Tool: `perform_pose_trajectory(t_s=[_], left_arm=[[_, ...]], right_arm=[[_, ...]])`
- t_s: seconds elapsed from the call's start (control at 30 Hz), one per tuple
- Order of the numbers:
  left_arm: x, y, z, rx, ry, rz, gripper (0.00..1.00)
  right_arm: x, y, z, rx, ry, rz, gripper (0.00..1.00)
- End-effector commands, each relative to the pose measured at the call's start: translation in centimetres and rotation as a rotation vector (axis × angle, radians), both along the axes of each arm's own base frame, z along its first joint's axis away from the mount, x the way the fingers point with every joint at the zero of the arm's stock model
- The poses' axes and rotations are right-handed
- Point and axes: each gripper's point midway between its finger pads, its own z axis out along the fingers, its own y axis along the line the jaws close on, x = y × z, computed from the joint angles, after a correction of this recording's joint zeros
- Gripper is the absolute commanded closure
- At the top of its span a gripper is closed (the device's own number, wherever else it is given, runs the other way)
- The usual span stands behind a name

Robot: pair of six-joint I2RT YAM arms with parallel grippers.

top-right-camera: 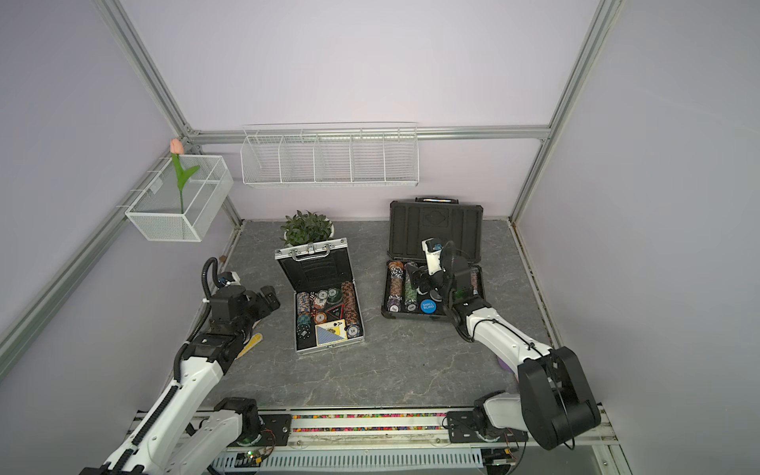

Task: Close the poker set cases
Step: Move the poker set case to the center of the board.

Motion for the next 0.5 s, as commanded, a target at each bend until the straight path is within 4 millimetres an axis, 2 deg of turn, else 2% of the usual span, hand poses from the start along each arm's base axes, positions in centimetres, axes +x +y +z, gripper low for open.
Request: perform_pose_trajectory(t_s=[0.0, 0.23, 0.3, 0.37, 0.47], left_arm=[[-1.5, -0.6, -1.9, -0.074, 0.071, 0.007, 0.0], [-2.7, -1.6, -3.3, -0.123, 0.095, -0.027, 0.0], [-3.0, -1.9, -3.9, -0.135, 0.103, -0.035, 0.0], [-3.3, -2.2, -4.7, -0.127, 0.119, -0.039, 0.0], [-3.8, -2.6, -4.7, -0.12, 0.097, -0.051, 0.0]], right_arm=[[0.3, 3.9, 1.3, 0.035, -0.051, 0.098, 0.11], [0.6, 10.2, 0.9, 0.076, -0.088, 0.212, 0.07], [0.9, 11.9, 1.7, 0.095, -0.115, 0.232, 0.07], [1.1, 13.1, 2.1, 0.113, -0.134, 0.247, 0.07], [1.5, 14.6, 2.5, 0.14, -0.153, 0.259, 0.05]])
